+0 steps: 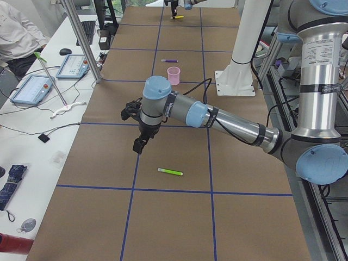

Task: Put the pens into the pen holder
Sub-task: 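Lift the yellow marker and carry it toward the lavender cup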

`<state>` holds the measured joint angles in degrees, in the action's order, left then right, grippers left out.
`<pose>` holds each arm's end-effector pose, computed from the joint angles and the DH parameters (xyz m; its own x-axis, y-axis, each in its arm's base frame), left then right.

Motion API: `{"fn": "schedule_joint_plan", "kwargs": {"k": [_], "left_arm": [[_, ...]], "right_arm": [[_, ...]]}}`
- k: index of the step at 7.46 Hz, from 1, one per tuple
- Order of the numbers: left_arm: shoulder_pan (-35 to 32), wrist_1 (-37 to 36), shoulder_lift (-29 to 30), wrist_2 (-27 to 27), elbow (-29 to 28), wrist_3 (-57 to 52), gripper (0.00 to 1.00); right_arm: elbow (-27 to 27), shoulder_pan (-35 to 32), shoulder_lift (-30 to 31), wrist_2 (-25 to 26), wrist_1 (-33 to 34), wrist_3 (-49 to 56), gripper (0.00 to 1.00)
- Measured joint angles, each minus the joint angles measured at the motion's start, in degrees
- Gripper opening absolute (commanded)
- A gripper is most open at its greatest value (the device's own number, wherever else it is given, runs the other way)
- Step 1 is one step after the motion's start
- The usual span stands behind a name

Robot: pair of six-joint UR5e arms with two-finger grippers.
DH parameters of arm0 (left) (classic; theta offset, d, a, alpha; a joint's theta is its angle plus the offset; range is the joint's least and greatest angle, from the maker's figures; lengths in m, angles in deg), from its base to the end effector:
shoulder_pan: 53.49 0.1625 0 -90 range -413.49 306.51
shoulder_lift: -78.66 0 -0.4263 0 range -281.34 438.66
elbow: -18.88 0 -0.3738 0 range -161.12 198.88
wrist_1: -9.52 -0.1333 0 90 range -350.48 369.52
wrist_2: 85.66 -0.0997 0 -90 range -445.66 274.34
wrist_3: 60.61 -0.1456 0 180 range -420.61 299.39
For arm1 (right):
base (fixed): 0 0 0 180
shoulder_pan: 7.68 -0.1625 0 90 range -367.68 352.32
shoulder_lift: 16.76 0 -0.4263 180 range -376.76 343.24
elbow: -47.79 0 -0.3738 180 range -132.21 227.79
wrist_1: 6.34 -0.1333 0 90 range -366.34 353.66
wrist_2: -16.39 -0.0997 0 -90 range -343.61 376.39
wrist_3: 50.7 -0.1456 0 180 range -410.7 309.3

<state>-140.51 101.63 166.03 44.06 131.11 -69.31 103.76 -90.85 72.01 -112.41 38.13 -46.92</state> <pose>-0.0159 -0.4681 0.5301 0.7398 0.4132 -0.5309 -0.1621 0.8754 0.4555 -0.0112 -0.4474 0.8799 0.7481 -0.2931 0.5953 0.1657 0.9512 0.2602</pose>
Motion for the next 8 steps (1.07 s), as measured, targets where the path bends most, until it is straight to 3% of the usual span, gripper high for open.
{"fn": "schedule_joint_plan", "kwargs": {"k": [2,4,5,8], "left_arm": [[0.0,0.0,0.0,0.0,0.1,0.1,1.00],[0.0,0.0,0.2,0.0,0.6,0.1,1.00],[0.1,1.0,0.6,0.0,0.8,0.1,1.00],[1.6,12.8,1.7,-0.1,-0.5,0.9,1.00]], "right_arm": [[2.9,0.0,-0.2,0.0,0.1,-0.1,0.00],[10.4,0.0,-0.9,-0.2,0.1,-2.0,0.00],[15.1,0.0,-1.7,-0.5,0.0,-5.6,0.00],[30.5,4.0,-3.8,-0.7,-0.2,-26.5,0.00]]}}
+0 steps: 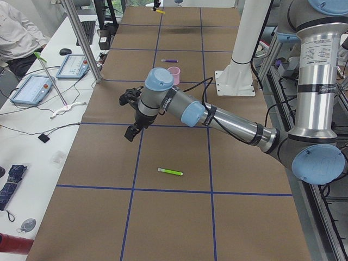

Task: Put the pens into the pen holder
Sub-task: 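Lift the yellow marker and carry it toward the lavender cup, then lower the yellow marker into the cup and open the right gripper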

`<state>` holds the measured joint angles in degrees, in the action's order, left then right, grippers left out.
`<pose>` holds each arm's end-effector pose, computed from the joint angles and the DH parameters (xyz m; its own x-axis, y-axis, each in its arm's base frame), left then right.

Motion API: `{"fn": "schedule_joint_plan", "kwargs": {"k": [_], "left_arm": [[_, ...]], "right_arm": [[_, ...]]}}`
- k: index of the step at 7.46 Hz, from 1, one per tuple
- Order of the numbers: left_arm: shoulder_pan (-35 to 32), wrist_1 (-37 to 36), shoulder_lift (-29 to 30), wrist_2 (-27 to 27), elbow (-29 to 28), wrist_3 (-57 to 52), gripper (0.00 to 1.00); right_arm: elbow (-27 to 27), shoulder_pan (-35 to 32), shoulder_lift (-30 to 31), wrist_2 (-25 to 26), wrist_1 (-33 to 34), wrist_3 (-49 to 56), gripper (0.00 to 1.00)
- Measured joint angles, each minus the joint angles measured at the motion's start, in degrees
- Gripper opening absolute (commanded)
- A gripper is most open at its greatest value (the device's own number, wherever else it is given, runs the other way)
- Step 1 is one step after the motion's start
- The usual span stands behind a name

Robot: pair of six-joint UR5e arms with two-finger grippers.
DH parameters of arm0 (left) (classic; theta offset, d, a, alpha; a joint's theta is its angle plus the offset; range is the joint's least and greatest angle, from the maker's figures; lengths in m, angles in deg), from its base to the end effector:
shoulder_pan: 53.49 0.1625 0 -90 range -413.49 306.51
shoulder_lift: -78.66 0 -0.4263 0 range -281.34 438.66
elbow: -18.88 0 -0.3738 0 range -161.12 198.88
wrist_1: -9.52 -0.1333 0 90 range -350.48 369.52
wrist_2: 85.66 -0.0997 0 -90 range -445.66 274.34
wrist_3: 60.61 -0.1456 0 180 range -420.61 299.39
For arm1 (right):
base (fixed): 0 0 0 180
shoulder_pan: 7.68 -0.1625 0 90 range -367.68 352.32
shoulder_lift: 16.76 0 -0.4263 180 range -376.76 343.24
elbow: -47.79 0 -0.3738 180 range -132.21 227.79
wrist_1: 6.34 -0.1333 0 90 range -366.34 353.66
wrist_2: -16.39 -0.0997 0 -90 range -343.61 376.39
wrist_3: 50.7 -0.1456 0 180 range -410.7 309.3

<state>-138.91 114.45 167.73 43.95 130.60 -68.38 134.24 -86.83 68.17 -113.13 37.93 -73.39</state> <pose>-0.0013 -0.4906 0.4889 0.7227 0.5380 -0.4339 -0.1640 0.7434 0.6484 -0.0658 -0.5591 0.5802 0.6671 -0.3002 0.6818 -0.1404 0.8481 0.5109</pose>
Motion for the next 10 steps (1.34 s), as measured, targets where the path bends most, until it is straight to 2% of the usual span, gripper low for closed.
{"fn": "schedule_joint_plan", "kwargs": {"k": [2,3,5,6,8,10], "left_arm": [[3.6,3.5,1.6,0.0,-1.0,6.3,1.00],[5.3,5.0,2.0,-0.1,-1.6,8.7,1.00],[6.7,6.0,2.4,0.0,-2.3,10.2,1.00],[6.9,6.4,2.4,0.0,-2.4,10.3,1.00],[7.1,7.2,2.4,0.0,-3.3,10.3,1.00],[7.1,7.3,2.5,0.0,-4.1,10.3,1.00]], "right_arm": [[10.5,7.2,-1.1,2.9,0.1,-13.4,0.00],[15.3,12.0,-1.5,8.2,0.0,-17.4,0.00],[22.0,23.6,-4.0,23.4,0.0,-25.3,0.00],[23.3,30.9,-6.9,33.1,0.0,-28.7,0.00],[23.2,45.1,-12.7,52.3,0.2,-31.3,0.00],[20.3,54.4,-18.2,64.6,0.1,-31.7,0.00]]}}
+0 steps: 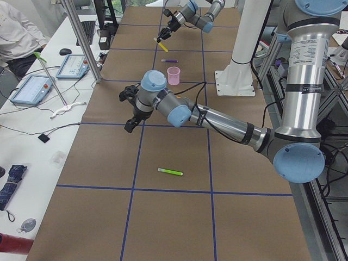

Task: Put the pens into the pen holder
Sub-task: 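Lower the yellow marker into the cup and open the right gripper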

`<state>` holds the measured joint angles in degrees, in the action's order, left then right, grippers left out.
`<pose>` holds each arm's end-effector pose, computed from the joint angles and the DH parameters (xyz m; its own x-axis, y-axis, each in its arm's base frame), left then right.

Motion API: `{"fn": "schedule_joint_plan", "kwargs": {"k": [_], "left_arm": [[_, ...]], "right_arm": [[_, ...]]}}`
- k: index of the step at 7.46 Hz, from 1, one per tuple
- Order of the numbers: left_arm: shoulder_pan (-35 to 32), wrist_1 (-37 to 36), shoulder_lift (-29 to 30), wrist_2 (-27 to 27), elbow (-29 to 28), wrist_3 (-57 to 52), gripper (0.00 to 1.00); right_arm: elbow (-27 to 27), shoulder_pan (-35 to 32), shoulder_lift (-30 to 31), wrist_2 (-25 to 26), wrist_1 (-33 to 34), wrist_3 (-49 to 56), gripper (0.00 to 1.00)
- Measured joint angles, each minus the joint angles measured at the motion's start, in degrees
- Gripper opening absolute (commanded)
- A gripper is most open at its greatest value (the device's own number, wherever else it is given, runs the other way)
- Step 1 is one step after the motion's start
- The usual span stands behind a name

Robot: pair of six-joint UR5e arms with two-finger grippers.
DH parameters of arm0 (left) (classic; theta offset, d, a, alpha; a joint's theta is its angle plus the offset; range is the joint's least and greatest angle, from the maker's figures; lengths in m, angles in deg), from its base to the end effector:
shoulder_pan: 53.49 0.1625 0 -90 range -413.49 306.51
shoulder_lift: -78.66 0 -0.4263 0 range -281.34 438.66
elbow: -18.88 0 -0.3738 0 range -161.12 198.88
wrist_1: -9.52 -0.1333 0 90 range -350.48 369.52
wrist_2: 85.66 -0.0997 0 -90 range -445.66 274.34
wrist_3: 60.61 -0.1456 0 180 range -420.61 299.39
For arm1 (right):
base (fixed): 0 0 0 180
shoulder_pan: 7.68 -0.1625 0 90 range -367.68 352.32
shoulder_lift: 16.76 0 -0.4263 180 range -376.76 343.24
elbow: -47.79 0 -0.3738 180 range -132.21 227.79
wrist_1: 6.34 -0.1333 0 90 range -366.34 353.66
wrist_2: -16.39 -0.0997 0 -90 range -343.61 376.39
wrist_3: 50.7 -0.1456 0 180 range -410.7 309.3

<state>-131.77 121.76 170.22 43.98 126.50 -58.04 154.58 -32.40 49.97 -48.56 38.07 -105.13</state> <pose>0.0648 -0.5111 0.4840 0.6744 0.5362 -0.5076 -0.1222 0.7591 0.6395 -0.4577 -0.4253 0.2241 0.4995 -0.3502 0.7924 -0.5800 0.5442 0.6061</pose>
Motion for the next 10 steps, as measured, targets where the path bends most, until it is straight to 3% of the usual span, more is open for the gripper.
{"fn": "schedule_joint_plan", "kwargs": {"k": [3,6,7,8,9,10], "left_arm": [[0.1,0.1,0.0,0.0,-0.5,0.0,1.00],[0.1,0.1,0.0,0.0,-0.6,0.0,1.00],[0.1,0.1,0.0,0.0,-0.6,0.0,1.00],[0.1,0.1,0.0,0.0,-0.6,0.0,1.00],[0.1,0.1,0.0,0.0,-0.6,0.0,1.00],[0.1,0.1,0.0,0.0,-0.6,0.0,1.00]], "right_arm": [[-4.3,10.4,-4.0,15.2,-0.4,0.4,0.00],[-8.2,14.9,-4.4,23.5,-0.6,0.6,0.03],[-8.8,15.5,-4.6,25.1,-0.6,0.6,0.19],[-9.3,15.8,-5.0,25.8,-0.6,0.6,0.57],[-9.8,15.9,-5.6,26.2,-0.6,0.6,0.87],[-10.5,15.9,-6.3,26.7,-0.6,0.6,0.98]]}}
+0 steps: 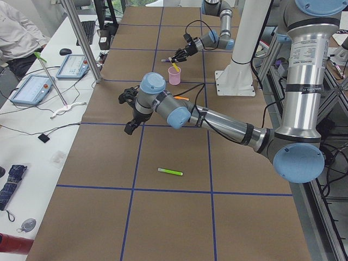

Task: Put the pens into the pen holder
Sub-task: 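Lower the yellow marker into the cup and open the right gripper, then withdraw the right arm while the left gripper reaches the green marker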

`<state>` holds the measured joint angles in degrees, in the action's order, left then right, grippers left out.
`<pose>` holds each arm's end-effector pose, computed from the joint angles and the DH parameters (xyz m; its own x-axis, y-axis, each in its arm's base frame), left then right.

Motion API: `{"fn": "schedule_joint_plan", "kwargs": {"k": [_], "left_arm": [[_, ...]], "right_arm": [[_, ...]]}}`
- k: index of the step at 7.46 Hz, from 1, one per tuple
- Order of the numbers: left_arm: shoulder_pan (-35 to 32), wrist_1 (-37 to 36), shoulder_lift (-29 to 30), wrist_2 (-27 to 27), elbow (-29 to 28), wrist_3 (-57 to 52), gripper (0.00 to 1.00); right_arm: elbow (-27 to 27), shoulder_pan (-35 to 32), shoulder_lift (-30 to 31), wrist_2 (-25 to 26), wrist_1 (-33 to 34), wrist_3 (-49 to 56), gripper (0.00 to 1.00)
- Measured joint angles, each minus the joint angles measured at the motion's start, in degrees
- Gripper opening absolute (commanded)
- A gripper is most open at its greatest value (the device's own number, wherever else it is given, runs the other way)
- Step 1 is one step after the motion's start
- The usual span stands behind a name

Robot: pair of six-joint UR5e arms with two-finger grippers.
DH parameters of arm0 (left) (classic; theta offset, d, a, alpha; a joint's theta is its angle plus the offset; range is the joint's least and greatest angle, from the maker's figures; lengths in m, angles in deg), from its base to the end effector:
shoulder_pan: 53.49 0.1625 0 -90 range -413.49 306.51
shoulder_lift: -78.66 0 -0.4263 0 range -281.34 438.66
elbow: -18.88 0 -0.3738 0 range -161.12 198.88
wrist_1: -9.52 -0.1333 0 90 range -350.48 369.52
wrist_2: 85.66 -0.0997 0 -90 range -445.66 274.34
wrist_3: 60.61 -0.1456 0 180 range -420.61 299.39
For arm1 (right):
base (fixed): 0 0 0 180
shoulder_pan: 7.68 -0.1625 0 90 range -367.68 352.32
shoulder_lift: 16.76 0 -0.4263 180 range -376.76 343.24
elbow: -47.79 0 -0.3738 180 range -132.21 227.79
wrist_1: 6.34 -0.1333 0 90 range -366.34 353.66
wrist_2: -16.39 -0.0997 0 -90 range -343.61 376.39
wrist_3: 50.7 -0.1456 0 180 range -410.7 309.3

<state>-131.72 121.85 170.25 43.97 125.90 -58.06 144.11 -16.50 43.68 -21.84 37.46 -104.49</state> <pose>0.0654 -0.5123 0.4887 0.6749 0.5328 -0.5105 -0.1242 0.7640 0.6332 -0.5709 -0.3392 0.2279 0.6201 -0.2737 0.7352 -0.6165 0.4096 0.6724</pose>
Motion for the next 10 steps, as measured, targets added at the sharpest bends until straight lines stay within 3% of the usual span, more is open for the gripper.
{"fn": "schedule_joint_plan", "kwargs": {"k": [3,4,7,8,10], "left_arm": [[0.0,0.0,0.0,0.0,0.0,0.0,1.00],[0.1,-0.1,-0.1,0.0,-0.1,0.5,1.00],[1.7,0.0,-1.2,-0.1,-2.5,9.5,1.00],[2.7,0.0,-2.1,-0.2,-2.9,12.7,1.00],[4.2,0.3,-4.6,-0.4,-3.3,16.1,1.00]], "right_arm": [[-0.3,-0.2,-1.7,0.1,-0.1,-0.3,0.99],[0.5,-1.1,-2.6,-2.2,0.1,-0.2,0.99],[2.4,-10.4,-2.9,-19.1,6.8,-2.3,0.99],[2.9,-15.3,-2.9,-27.2,12.2,-3.6,0.99],[4.2,-27.1,-2.7,-48.4,24.5,-4.5,0.99]]}}
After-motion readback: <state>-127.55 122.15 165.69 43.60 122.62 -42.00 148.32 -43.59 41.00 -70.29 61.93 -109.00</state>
